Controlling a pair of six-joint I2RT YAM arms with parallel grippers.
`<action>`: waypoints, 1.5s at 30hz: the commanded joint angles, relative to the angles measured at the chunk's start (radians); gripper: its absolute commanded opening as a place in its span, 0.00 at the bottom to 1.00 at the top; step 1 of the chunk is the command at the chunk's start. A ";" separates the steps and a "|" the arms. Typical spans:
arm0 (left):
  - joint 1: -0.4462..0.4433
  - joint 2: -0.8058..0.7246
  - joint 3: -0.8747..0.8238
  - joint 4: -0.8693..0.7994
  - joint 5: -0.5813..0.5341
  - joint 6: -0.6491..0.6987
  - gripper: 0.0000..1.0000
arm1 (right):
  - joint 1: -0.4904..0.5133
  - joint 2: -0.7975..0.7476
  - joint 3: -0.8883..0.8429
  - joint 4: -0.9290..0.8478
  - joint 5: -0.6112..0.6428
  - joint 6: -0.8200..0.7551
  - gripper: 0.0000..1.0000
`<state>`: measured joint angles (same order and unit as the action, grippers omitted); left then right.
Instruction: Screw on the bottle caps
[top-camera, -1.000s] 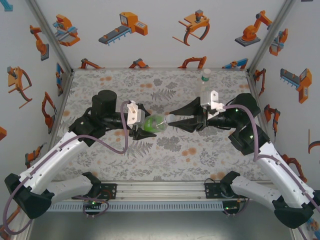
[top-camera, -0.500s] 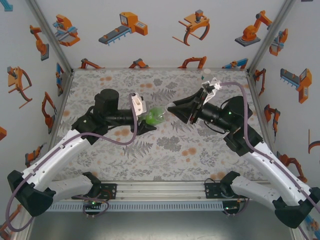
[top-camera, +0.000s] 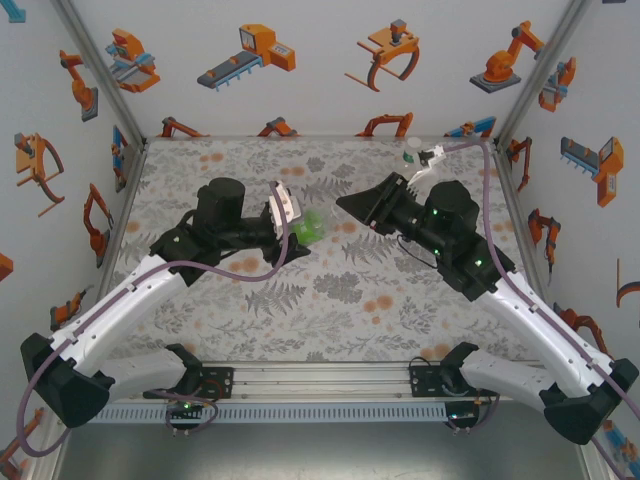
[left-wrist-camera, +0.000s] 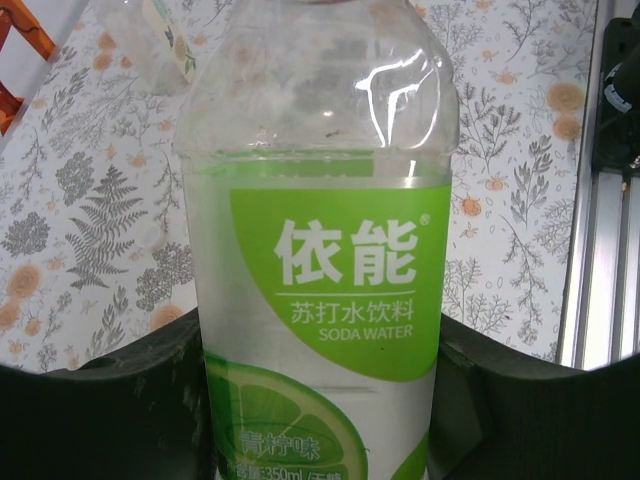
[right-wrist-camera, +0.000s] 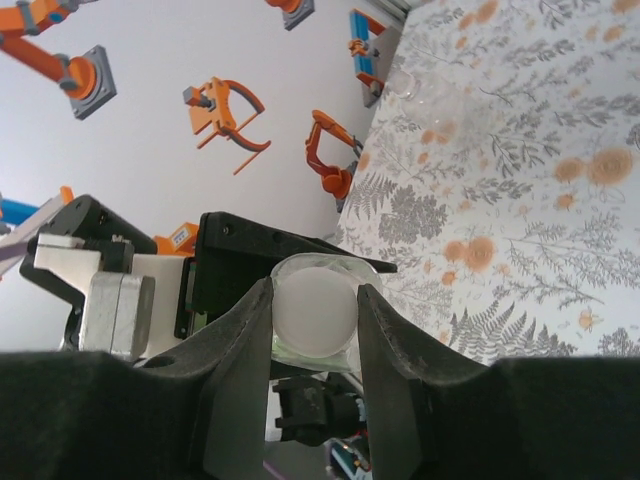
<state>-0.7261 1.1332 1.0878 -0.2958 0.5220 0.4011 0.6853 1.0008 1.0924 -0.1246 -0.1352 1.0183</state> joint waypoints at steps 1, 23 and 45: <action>-0.013 -0.004 0.012 0.088 0.068 -0.009 0.00 | -0.006 0.013 0.039 -0.119 0.061 0.041 0.00; -0.014 0.000 -0.031 0.256 0.027 -0.161 0.00 | -0.003 0.030 0.106 0.025 0.085 0.009 0.00; -0.014 0.025 -0.013 0.244 -0.028 -0.181 0.00 | 0.006 0.056 0.141 0.018 0.036 -0.025 0.00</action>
<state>-0.7345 1.1507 1.0538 -0.0853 0.4900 0.2428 0.6823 1.0550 1.1999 -0.1226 -0.0624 1.0092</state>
